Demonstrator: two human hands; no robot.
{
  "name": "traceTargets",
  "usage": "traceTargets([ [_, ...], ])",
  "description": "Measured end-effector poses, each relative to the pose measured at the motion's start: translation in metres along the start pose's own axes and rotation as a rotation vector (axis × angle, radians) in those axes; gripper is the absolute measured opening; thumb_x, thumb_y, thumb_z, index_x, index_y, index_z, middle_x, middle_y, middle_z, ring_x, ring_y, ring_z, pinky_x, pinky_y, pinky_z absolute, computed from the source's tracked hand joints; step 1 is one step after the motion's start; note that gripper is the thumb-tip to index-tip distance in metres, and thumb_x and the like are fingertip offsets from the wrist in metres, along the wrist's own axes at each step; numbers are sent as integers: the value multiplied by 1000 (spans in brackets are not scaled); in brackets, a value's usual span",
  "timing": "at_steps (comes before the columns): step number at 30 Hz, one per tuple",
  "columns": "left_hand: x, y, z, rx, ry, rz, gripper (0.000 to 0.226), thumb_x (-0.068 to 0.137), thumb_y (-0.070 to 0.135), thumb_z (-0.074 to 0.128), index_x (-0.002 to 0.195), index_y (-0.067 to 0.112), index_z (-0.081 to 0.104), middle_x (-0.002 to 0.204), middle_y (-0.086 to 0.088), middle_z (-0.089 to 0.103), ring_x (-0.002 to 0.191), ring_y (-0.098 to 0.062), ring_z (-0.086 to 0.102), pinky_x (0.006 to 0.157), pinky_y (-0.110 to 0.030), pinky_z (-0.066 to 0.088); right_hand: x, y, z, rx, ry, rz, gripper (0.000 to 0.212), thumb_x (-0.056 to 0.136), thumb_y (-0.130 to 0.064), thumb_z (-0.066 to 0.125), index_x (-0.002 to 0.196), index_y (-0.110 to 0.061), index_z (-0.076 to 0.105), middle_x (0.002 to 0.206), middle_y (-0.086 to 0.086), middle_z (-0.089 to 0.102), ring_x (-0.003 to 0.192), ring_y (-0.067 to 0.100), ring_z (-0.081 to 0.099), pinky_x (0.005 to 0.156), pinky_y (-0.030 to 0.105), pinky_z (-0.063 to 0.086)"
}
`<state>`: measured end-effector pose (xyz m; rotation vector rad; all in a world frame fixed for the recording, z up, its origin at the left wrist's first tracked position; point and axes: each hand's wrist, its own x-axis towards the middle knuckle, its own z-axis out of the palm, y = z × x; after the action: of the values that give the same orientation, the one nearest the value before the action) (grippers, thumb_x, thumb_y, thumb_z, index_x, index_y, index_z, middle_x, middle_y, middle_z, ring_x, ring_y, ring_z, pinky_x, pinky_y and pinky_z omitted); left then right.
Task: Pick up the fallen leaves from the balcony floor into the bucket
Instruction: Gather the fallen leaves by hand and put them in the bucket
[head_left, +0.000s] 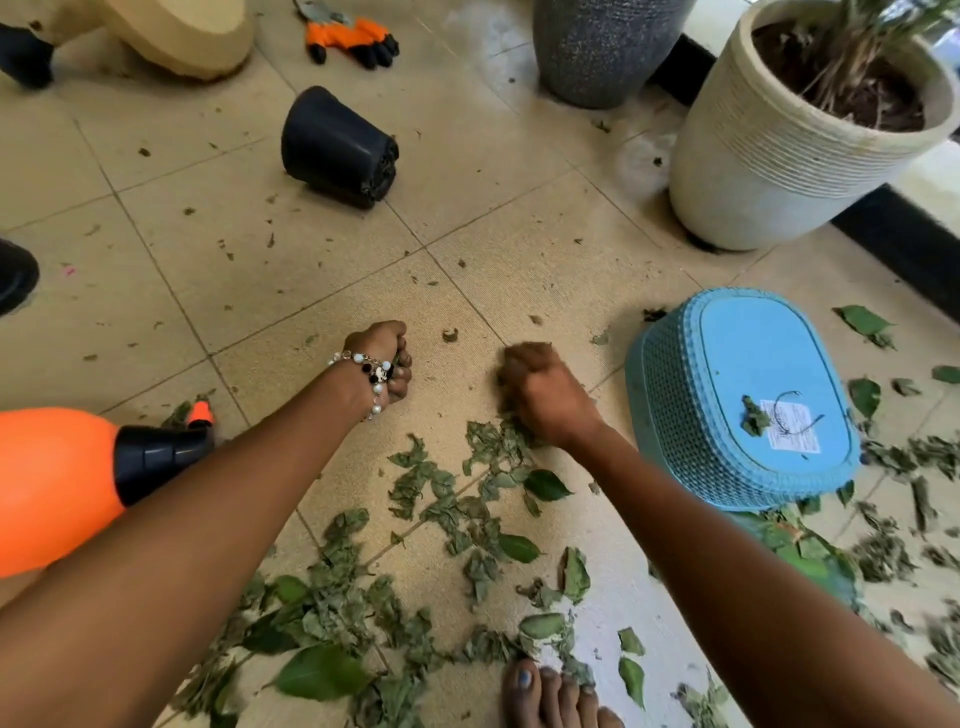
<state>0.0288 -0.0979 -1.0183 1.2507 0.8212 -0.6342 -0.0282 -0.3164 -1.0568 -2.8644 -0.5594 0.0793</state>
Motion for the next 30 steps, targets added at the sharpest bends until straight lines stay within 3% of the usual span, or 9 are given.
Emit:
traceTargets([
  [4,0,-4,13,21,-31,-6,38,100,35,48,68,17,39,60,0,38,30,-10,28,36,-12,22,-6,7,-11,153,-126,389,59,96,-48,46,148,-23,32,159,15,17,144,43,12,117,55,17],
  [6,-4,-5,19,33,-42,-3,39,99,35,50,67,17,39,57,1,37,31,-10,26,37,-13,21,-12,-1,-9,185,-269,348,73,94,-62,37,154,-26,16,162,12,3,145,43,-1,118,57,7],
  [9,-9,-8,23,44,-39,3,40,97,36,54,65,17,39,47,3,36,31,-10,25,37,-14,20,-23,-26,-4,130,-324,162,86,86,-75,25,155,-25,11,162,14,1,146,42,-1,117,56,8],
  [11,-8,-13,22,47,-31,1,40,96,36,55,64,17,41,44,4,36,32,-10,25,37,-14,20,-29,-36,2,48,-354,52,76,91,-67,33,154,-29,16,161,15,3,146,42,2,117,58,15],
  [14,-11,-26,24,56,-6,2,38,95,33,58,65,15,43,47,3,37,33,-10,27,38,-14,22,-41,-38,9,28,-303,8,50,100,-30,46,149,-26,34,159,12,20,144,37,17,112,51,31],
  [19,-18,-41,38,19,-23,59,32,91,25,68,70,4,55,57,-3,44,41,-11,37,37,-15,35,-49,-33,-3,42,-188,-56,21,97,-10,50,109,-5,65,114,10,58,109,25,52,85,37,50],
  [23,-26,-49,49,144,-124,70,38,95,31,59,78,-3,59,66,-11,53,35,-9,42,33,-14,31,-41,-30,-25,589,223,411,20,86,-3,67,103,-10,75,102,4,74,91,9,67,87,22,52],
  [26,-36,-53,64,230,-229,-8,58,94,57,44,84,3,60,71,-11,62,43,-13,45,32,-14,27,-28,-34,-37,1206,386,733,18,81,-5,75,95,-16,76,93,1,76,86,13,72,85,36,58],
  [30,-47,-55,91,73,-282,-42,58,90,68,39,73,14,50,51,1,43,36,-11,38,34,-13,27,-31,-45,-44,901,321,544,19,88,-7,65,103,-15,75,93,2,76,84,12,72,81,37,59],
])
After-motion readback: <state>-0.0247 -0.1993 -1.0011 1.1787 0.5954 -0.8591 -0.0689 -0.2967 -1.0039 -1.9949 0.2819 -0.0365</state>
